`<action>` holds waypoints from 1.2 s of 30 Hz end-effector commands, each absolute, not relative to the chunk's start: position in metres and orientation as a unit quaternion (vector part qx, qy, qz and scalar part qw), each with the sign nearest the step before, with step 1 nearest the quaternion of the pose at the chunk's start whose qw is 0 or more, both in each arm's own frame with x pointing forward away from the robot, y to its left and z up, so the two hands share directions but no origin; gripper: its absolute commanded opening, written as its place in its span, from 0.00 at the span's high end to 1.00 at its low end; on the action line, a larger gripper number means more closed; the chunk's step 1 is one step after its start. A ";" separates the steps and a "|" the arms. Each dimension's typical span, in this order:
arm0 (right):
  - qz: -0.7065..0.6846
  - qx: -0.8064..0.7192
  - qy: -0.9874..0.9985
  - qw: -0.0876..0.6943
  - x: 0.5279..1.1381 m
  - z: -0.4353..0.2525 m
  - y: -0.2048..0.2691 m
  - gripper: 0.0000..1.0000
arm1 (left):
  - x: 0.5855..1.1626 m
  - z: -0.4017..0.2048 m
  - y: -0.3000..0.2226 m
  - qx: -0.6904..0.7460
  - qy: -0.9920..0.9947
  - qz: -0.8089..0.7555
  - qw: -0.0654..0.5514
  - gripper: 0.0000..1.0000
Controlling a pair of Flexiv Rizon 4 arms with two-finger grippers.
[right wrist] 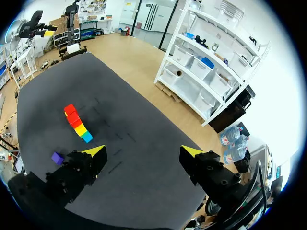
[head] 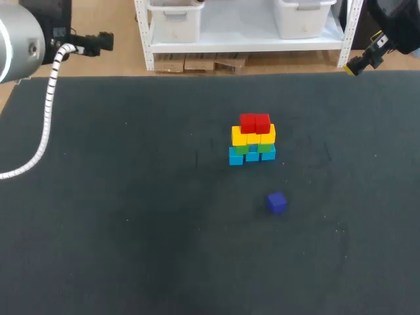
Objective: Place the blue cubes, place green cubes on the blue cubes, place the yellow cubes on the green cubes, then place the red cubes on the yellow cubes, and place purple cube on the red cubes.
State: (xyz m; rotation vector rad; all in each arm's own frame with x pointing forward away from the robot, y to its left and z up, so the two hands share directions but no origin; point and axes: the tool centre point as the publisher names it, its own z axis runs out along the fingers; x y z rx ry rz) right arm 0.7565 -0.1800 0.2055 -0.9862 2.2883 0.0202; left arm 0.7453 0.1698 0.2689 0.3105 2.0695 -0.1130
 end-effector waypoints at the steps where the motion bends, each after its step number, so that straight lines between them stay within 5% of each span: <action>1: 0.006 -0.374 0.870 0.320 0.756 0.205 -0.180 0.00 | 0.748 0.270 0.172 0.133 0.860 -0.060 0.489 0.00; 20: 0.006 -0.374 0.870 0.320 0.756 0.205 -0.180 0.00 | 0.748 0.270 0.172 0.133 0.860 -0.060 0.489 0.00; 36: -0.001 -0.507 0.831 0.231 0.719 0.195 -0.134 0.00 | 0.748 0.270 0.172 0.133 0.860 -0.060 0.489 0.00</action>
